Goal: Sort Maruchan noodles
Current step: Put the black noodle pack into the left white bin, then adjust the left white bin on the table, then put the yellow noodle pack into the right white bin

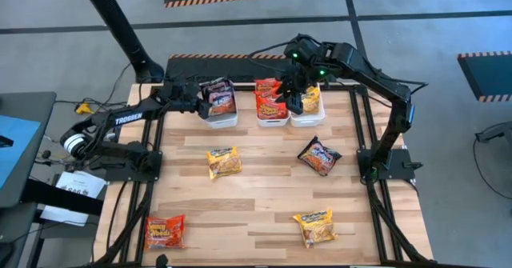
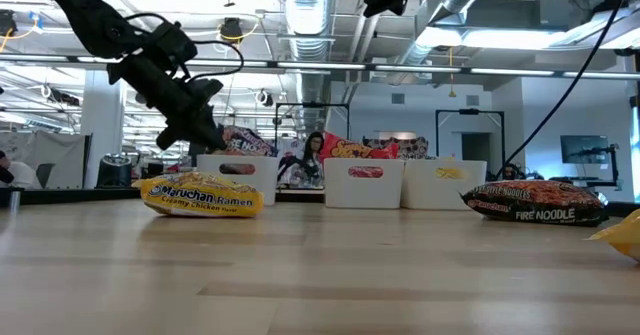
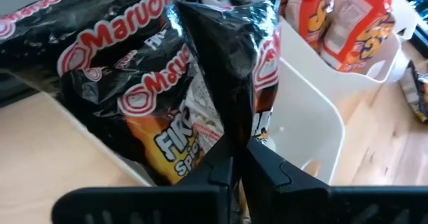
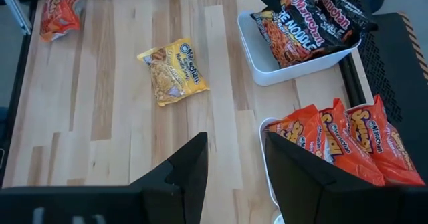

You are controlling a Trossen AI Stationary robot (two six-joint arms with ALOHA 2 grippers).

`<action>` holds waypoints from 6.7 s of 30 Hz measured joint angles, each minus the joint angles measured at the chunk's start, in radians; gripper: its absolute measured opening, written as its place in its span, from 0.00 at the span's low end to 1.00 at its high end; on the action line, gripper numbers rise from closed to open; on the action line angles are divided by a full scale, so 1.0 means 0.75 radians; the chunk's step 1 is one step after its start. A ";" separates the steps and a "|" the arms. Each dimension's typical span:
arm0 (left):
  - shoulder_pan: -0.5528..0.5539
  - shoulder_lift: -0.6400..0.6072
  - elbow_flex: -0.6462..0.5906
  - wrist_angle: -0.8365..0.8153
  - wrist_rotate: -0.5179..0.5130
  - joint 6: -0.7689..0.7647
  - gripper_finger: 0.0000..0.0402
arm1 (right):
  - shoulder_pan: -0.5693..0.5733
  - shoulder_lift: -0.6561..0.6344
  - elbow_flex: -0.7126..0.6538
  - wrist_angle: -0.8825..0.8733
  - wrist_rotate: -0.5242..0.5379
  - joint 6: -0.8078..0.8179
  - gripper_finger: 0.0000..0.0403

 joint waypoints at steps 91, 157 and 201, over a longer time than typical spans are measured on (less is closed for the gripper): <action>-0.431 0.407 0.652 -1.421 -0.318 0.020 0.41 | 0.003 0.001 0.000 -0.086 -0.002 -0.011 0.43; -0.721 -0.312 0.652 -1.325 -0.128 -0.083 0.41 | 0.423 0.001 -0.001 -0.436 -0.012 0.607 0.54; -0.832 -0.307 0.652 -1.392 -0.178 0.075 0.41 | 1.133 0.000 -1.064 0.375 -0.187 1.036 0.55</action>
